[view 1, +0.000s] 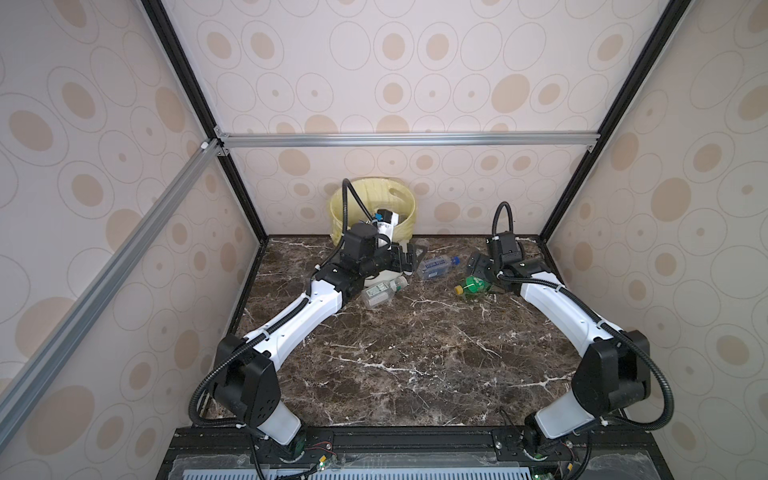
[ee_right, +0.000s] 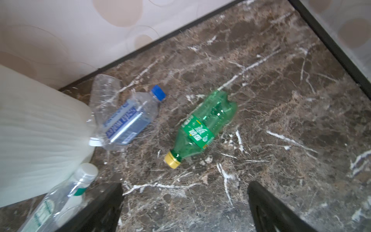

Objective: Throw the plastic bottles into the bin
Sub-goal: 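Lower the left gripper from the bin while the right approaches the Sprite bottle, then lower the right gripper onto the green Sprite bottle and close it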

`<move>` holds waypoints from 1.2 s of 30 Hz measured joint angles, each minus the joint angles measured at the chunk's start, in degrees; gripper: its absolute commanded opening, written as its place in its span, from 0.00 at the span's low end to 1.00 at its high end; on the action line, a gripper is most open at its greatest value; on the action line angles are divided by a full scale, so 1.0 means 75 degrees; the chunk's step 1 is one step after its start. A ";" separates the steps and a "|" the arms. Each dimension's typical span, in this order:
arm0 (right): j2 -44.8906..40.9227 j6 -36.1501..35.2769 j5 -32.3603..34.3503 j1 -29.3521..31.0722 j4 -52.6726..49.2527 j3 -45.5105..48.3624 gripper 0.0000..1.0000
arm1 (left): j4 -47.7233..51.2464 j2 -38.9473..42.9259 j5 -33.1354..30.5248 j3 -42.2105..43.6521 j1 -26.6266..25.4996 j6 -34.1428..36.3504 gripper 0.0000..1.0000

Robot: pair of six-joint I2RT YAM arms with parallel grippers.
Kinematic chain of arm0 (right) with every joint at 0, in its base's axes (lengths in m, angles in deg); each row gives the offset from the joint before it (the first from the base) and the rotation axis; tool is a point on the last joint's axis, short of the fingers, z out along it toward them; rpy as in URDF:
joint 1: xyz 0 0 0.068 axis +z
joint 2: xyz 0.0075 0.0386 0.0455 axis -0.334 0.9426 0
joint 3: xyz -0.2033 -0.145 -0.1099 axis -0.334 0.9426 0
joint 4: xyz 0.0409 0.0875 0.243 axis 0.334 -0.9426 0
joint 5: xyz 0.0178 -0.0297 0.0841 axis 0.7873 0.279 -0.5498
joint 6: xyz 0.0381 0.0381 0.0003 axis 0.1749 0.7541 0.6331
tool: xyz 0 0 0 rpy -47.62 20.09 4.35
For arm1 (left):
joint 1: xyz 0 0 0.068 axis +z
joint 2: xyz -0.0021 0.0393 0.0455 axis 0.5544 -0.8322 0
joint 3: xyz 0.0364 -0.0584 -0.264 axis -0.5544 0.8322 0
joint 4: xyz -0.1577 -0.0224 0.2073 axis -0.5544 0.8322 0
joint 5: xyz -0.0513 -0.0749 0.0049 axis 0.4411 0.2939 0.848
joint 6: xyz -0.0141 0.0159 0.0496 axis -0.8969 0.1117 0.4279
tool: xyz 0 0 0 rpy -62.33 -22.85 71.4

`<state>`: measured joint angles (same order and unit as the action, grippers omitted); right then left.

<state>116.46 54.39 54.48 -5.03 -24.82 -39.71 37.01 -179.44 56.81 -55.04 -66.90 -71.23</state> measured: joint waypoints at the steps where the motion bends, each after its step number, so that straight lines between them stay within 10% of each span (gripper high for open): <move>1: 0.0146 0.0064 -0.0009 -0.0082 -0.0012 0.0000 1.00 | -0.0041 -0.0032 -0.0070 0.0137 -0.0163 0.0038 0.99; 23: 0.3255 0.0198 -0.1338 -0.0799 -0.0076 -0.1588 0.97 | -0.0836 -0.0743 -0.0667 0.1072 -0.1090 0.0137 0.99; 36: 0.3436 -0.0189 -0.1985 -0.0799 0.0146 -0.1399 0.59 | -0.0469 -0.0746 -0.1131 0.0889 -0.1090 0.0548 0.99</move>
<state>142.23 52.97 39.60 -11.02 -23.73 -50.20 33.49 -185.04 48.33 -48.37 -75.08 -67.12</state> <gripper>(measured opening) 0.641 0.990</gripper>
